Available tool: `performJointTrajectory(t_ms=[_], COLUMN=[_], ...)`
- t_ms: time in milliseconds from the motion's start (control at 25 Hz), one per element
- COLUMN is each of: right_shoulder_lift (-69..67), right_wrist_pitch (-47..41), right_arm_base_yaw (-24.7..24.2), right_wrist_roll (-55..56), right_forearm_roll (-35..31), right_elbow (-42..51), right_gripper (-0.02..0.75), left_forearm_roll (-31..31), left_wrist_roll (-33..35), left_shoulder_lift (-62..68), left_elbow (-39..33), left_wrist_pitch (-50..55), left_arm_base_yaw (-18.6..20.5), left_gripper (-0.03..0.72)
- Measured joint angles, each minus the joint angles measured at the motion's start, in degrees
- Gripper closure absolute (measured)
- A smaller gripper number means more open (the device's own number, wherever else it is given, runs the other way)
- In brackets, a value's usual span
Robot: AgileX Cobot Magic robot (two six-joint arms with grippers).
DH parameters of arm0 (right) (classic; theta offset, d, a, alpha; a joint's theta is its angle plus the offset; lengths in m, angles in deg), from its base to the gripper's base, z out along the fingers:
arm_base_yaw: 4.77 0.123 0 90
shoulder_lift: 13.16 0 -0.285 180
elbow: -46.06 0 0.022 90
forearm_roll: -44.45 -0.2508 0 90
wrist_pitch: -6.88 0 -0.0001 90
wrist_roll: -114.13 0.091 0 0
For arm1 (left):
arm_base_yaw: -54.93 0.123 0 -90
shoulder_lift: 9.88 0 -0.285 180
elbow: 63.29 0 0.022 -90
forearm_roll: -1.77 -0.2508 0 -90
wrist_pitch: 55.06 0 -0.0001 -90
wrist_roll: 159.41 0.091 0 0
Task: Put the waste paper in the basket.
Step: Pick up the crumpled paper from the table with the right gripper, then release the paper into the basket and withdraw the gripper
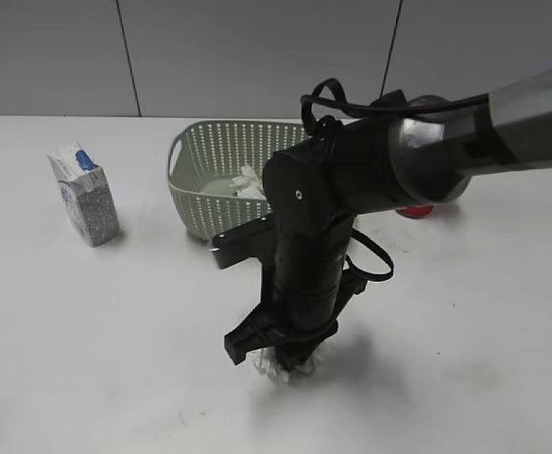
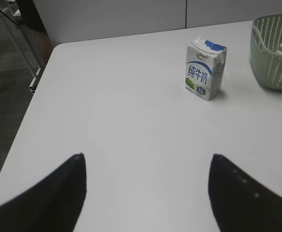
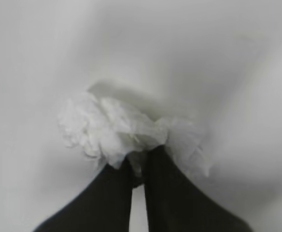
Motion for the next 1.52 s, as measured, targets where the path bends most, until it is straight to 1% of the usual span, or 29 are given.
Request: performJointTrajectory(t_ms=[80, 240, 320, 400, 480, 560, 680, 840, 960, 1000, 1040, 1080, 1160, 1200, 1240, 1280, 1320, 1400, 1520], right_shoulder_lift=[1.3, 8.5, 13.2, 17.1, 19.7, 20.7, 19.9, 15.4, 10.9, 9.5, 8.4, 7.2, 5.4, 4.9, 4.6, 4.6, 4.7, 5.8, 9.3], right_wrist_pitch=[-0.7, -1.1, 0.2, 3.6, 8.6, 15.4, 26.1, 39.6, 48.3, 49.8, 51.1, 51.8, 52.3, 52.3, 52.1, 51.7, 51.3, 49.8, 44.9], right_arm_base_yaw=[0.0, 0.0, 0.0, 0.0, -0.4, -1.5, -5.0, -10.0, -11.5, -11.6, -11.6, -11.6, -11.6, -11.6, -11.6, -11.6, -11.6, -11.5, -11.5], right_wrist_roll=[-0.9, -2.6, -3.1, -3.2, -2.8, -2.2, -1.7, -1.1, -1.1, -1.1, -1.1, -1.1, -1.1, -1.1, -1.1, -1.1, -1.1, -1.1, -1.1], right_forearm_roll=[0.1, 0.2, 1.6, 4.8, 9.1, 12.6, 14.2, 14.8, 15.2, 15.5, 15.7, 15.8, 15.9, 15.9, 15.9, 15.9, 15.6, 13.5, 10.8], right_elbow=[0.0, 0.0, 0.0, 0.0, 0.0, -0.1, -0.1, -0.1, -0.1, -0.1, -0.1, -0.1, -0.1, -0.1, -0.1, -0.1, -0.1, -0.1, -0.1], right_gripper=[0.713, 0.713, 0.713, 0.713, 0.717, 0.717, 0.721, 0.721, 0.710, 0.682, 0.638, 0.559, 0.363, 0.250, 0.172, 0.139, 0.130, 0.129, 0.136], left_forearm_roll=[0.0, 0.0, 0.0, 0.0, 0.0, 0.0, 0.0, -0.3, -0.3, -0.3, 0.0, 0.0, 0.0, -0.3, -0.3, -0.3, -0.3, -0.3, -0.3], left_wrist_roll=[0.0, 0.0, 0.0, 0.0, 0.0, 0.0, 0.0, 0.0, 0.0, 0.0, 0.0, 0.0, 0.0, 0.0, 0.0, 0.0, 0.0, 0.0, 0.0], left_shoulder_lift=[0.0, 0.0, 0.0, 0.0, 0.0, 0.0, 0.0, 0.0, 0.0, 0.0, 0.0, 0.0, 0.0, 0.0, 0.0, 0.0, 0.0, 0.0, 0.0], left_elbow=[0.0, 0.0, 0.0, 0.0, 0.0, 0.0, 0.0, 0.0, 0.0, 0.0, 0.0, 0.0, 0.0, 0.0, 0.0, 0.0, 0.0, 0.0, 0.0], left_wrist_pitch=[0.0, 0.0, 0.0, 0.0, 0.0, -0.1, -0.1, -0.1, -0.1, -0.1, -0.1, -0.1, -0.1, -0.1, -0.1, -0.1, -0.1, -0.1, -0.1], left_arm_base_yaw=[0.0, 0.0, 0.0, 0.0, 0.0, 0.0, 0.0, 0.0, 0.0, 0.0, 0.0, 0.0, 0.0, 0.0, 0.0, 0.0, 0.0, 0.0, 0.0], left_gripper=[0.107, 0.107, 0.107, 0.107, 0.107, 0.107, 0.107, 0.107, 0.107, 0.107, 0.107, 0.107, 0.107, 0.107, 0.107, 0.107, 0.107, 0.107, 0.107])
